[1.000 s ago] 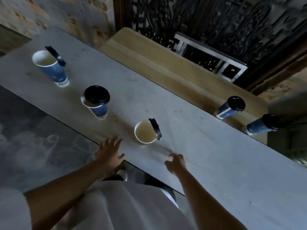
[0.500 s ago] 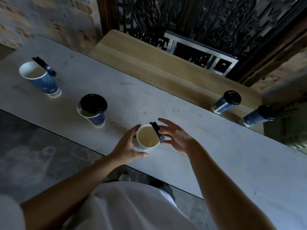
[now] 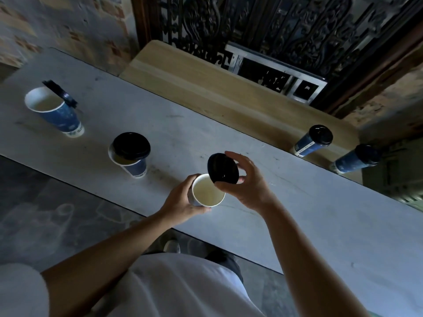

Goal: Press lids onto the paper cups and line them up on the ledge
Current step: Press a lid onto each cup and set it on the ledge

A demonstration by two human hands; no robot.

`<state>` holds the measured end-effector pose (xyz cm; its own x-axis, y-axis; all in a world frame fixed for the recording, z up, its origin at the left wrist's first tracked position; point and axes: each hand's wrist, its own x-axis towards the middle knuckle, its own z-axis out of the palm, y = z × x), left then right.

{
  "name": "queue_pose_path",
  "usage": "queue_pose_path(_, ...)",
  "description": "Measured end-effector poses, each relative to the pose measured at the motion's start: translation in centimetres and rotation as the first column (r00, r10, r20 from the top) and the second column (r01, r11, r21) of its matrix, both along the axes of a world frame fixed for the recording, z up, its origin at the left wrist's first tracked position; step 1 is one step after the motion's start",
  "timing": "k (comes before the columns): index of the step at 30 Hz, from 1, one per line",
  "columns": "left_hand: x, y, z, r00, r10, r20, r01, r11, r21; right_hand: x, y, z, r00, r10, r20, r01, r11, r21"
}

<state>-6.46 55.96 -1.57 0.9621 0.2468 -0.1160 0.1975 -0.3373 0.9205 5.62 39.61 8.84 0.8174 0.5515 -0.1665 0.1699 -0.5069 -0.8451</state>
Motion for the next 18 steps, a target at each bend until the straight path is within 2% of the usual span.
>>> queue_pose_path(2, 0.1, 0.0, -0.3, 1.0, -0.006, -0.005, 0.006, 1.0, -0.007, -0.9, 0.3, 0.7, 0.977, 0.119, 0.176, -0.109, 0.992, -0.069)
queue_pose_path(4, 0.1, 0.0, -0.4, 1.0, -0.018, -0.011, 0.018, 1.0, 0.002, -1.8, 0.8, 0.7, 0.95, 0.2, 0.242, -0.162, 0.972, -0.168)
queue_pose_path(11, 0.0, -0.4, 0.5, 0.999, -0.021, -0.037, 0.021, 1.0, 0.001, -3.6, 1.3, -2.1, 0.937, 0.303, 0.176, -0.222, 0.902, -0.371)
queue_pose_path(18, -0.2, -0.3, 1.0, 0.997, -0.018, -0.077, 0.017, 1.0, -0.018, -3.9, 1.4, -3.4, 0.925, 0.325, 0.196, -0.228, 0.888, -0.399)
